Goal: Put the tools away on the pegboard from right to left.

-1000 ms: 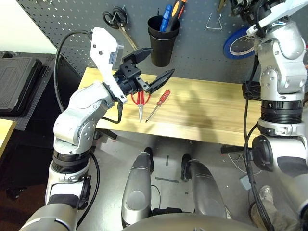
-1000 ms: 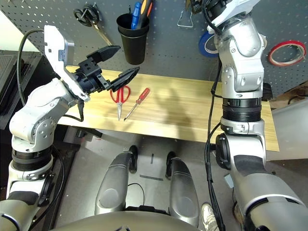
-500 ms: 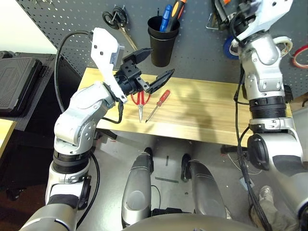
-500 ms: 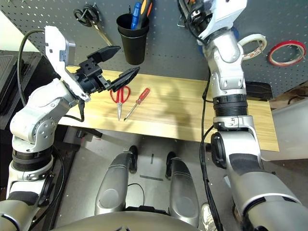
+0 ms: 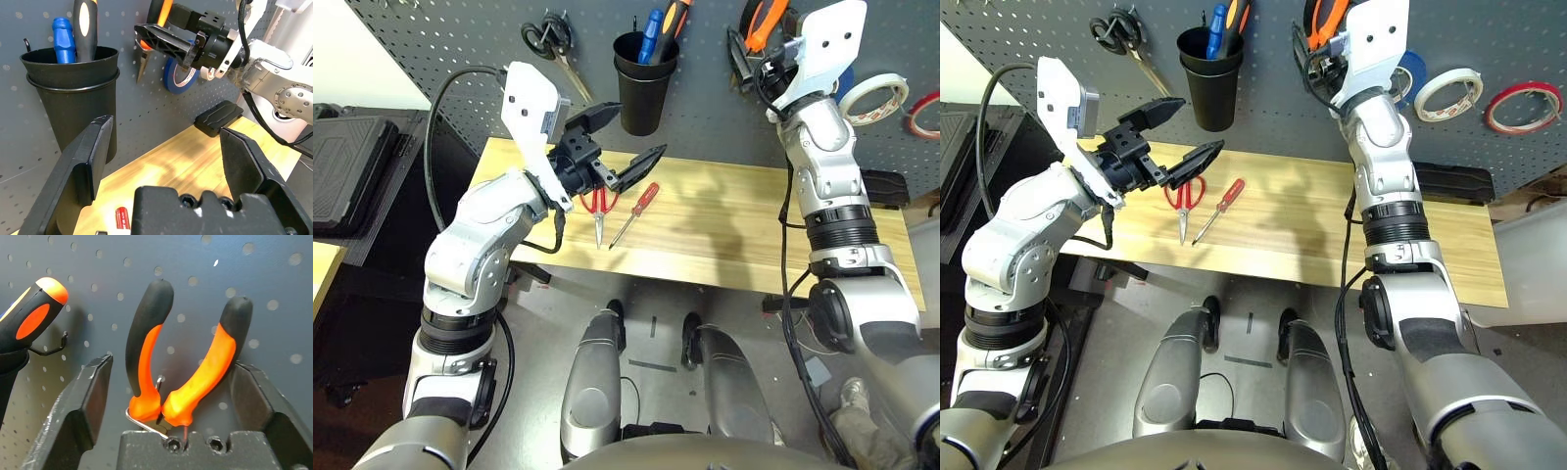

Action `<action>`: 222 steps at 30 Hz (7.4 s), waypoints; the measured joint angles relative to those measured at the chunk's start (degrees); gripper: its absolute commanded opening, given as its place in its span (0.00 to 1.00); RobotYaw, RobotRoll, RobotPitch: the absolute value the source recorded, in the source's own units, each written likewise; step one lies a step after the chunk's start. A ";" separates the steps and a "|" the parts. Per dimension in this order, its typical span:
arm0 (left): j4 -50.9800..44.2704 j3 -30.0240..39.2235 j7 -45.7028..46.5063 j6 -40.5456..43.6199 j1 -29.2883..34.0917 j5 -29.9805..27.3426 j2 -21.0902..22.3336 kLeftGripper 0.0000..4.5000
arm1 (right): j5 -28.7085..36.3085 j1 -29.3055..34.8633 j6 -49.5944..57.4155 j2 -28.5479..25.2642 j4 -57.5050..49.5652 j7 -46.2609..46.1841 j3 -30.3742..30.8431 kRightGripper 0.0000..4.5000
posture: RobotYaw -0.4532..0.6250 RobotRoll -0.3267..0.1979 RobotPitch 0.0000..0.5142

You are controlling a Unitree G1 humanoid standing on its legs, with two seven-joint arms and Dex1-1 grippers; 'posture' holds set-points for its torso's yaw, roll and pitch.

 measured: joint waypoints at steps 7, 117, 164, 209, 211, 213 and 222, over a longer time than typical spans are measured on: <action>0.17 -1.11 0.85 0.05 0.61 1.13 -0.25 1.00 | 2.16 6.08 -9.14 -3.75 -2.85 6.22 -0.34 1.00 | 0.60 0.62 0.55; 21.71 2.31 16.09 -14.02 14.94 13.84 -29.24 0.18 | 6.43 36.14 6.39 -20.15 -16.33 37.70 6.71 1.00 | 0.59 0.62 0.55; 37.65 13.68 19.28 -23.29 -36.47 -2.30 -22.12 0.18 | 34.86 28.00 22.03 -27.65 -21.44 50.86 -12.08 1.00 | 0.49 0.62 0.44; 28.37 7.36 20.49 -19.26 -24.35 8.76 -20.31 0.99 | 29.53 26.85 23.73 -20.52 -27.55 46.86 -5.02 1.00 | 0.52 0.62 0.48; 23.27 5.98 21.19 -15.30 -19.61 8.70 -20.48 0.99 | 28.67 28.26 23.75 -20.52 -27.61 47.07 -4.24 1.00 | 0.53 0.62 0.49; 19.40 4.76 22.34 -11.81 -14.53 8.71 -21.11 0.99 | 27.68 29.45 24.16 -20.53 -27.62 47.06 -2.79 1.00 | 0.53 0.62 0.49; 16.59 1.34 25.53 -9.18 1.39 10.91 -23.91 0.99 | 19.62 33.26 24.29 -19.92 -28.23 45.20 4.36 1.00 | 0.56 0.62 0.55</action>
